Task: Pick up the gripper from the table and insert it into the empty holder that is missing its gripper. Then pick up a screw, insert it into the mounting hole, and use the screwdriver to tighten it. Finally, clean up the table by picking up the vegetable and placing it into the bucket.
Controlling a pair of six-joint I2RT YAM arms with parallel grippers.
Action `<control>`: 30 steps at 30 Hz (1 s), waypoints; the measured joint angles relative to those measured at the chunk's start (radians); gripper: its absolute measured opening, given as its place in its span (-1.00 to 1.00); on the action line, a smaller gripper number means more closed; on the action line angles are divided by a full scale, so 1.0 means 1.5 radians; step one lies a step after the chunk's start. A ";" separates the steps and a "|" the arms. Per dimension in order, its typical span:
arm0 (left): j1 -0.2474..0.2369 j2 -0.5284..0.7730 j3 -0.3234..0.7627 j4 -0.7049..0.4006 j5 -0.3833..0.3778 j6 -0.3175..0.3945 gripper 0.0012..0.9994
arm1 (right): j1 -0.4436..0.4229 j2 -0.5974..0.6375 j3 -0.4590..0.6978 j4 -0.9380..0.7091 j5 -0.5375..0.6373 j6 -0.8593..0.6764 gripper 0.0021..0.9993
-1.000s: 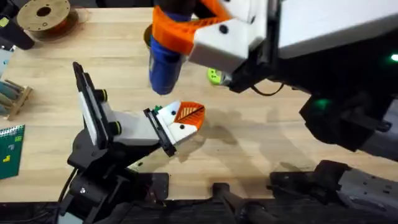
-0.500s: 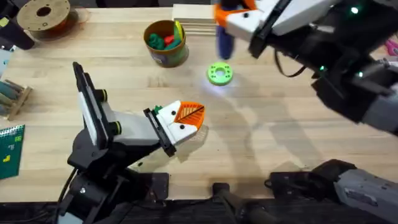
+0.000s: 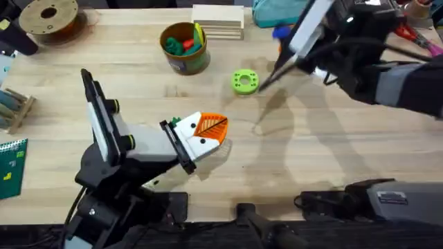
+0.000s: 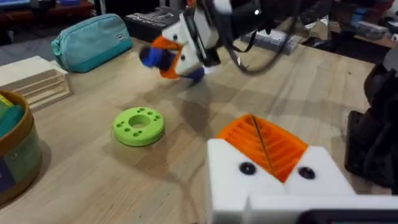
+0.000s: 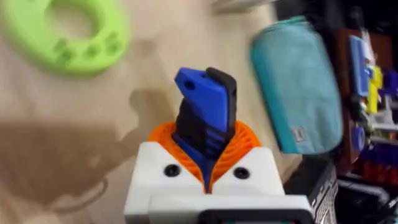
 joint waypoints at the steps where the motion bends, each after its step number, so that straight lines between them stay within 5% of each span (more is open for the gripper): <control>1: 0.000 0.000 0.000 0.000 0.000 0.000 -0.98 | 0.000 0.011 0.000 -0.029 0.005 -0.038 -0.94; 9: 0.000 0.000 0.000 0.000 0.000 0.000 -0.98 | 0.002 0.046 0.002 -0.121 0.048 -0.222 -0.89; 15: 0.000 0.000 0.000 0.000 0.000 0.000 -0.98 | 0.012 0.045 0.009 -0.188 0.061 -0.243 0.71; 23: 0.000 0.000 0.000 0.000 0.000 0.000 -0.98 | 0.064 0.022 0.018 -0.242 0.113 -0.012 0.80; 24: 0.000 0.000 0.000 0.000 0.000 0.000 -0.90 | 0.071 0.012 0.018 -0.252 0.119 0.023 0.80; 30: 0.000 0.000 0.000 0.000 -0.004 -0.002 0.88 | 0.104 -0.074 0.018 -0.323 0.137 0.192 0.79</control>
